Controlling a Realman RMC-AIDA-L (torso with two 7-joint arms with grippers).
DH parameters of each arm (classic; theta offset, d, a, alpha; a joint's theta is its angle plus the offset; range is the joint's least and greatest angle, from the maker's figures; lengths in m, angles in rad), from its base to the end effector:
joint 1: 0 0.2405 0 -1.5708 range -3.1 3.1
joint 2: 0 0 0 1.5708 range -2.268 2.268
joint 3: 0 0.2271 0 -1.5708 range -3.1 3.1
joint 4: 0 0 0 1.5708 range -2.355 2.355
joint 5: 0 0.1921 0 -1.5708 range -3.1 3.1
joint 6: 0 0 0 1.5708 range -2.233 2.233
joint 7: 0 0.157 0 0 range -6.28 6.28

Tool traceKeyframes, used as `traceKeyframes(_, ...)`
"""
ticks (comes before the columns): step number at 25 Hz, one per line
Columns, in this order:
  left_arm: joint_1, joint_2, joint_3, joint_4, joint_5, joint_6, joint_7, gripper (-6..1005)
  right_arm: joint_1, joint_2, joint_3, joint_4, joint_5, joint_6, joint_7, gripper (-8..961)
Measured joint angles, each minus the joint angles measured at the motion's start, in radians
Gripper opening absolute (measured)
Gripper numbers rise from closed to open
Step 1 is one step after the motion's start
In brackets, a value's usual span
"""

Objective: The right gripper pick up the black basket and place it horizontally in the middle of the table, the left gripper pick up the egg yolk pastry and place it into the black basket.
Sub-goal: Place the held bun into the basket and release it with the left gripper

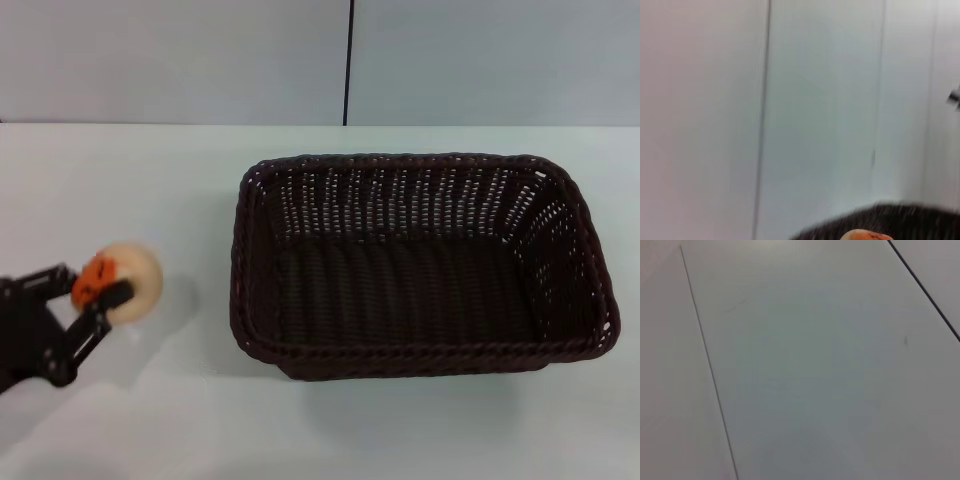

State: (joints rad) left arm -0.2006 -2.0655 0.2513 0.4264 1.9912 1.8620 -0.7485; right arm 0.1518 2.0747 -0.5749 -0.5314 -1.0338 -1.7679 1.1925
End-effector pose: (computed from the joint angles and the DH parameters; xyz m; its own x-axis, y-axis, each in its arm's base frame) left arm -0.2928 0.1965 0.0312 0.6880 0.0345 0.7249 0.4776 -0.7735 -0.4165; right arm 0.2790 0.2373 0.1300 0.2460 0.2338 -0.9406 -0.7723 -0.5392 -0.3360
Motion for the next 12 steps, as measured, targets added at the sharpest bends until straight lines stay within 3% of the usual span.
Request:
traceKeyframes(5, -0.103, -0.009, 0.004, -0.033, 0.000, 0.036, -0.015, 248, -0.002, 0.000, -0.006, 0.019, -0.003, -0.010, 0.000, 672)
traceKeyframes(7, -0.194, -0.010, 0.020, -0.127, 0.004, -0.001, -0.004, 238, -0.004, 0.000, -0.003, 0.038, -0.003, -0.018, 0.000, 672)
traceKeyframes(8, -0.194, -0.010, 0.020, -0.127, 0.004, -0.001, -0.004, 230, -0.004, 0.000, -0.003, 0.038, -0.003, -0.018, 0.000, 672)
traceKeyframes(11, -0.275, -0.010, 0.040, -0.239, 0.005, -0.060, 0.053, 204, -0.005, -0.002, -0.001, 0.065, -0.004, -0.025, 0.000, 672)
traceKeyframes(12, -0.320, -0.010, 0.048, -0.332, 0.006, -0.106, 0.117, 196, -0.006, -0.002, -0.001, 0.068, -0.004, -0.025, -0.001, 672)
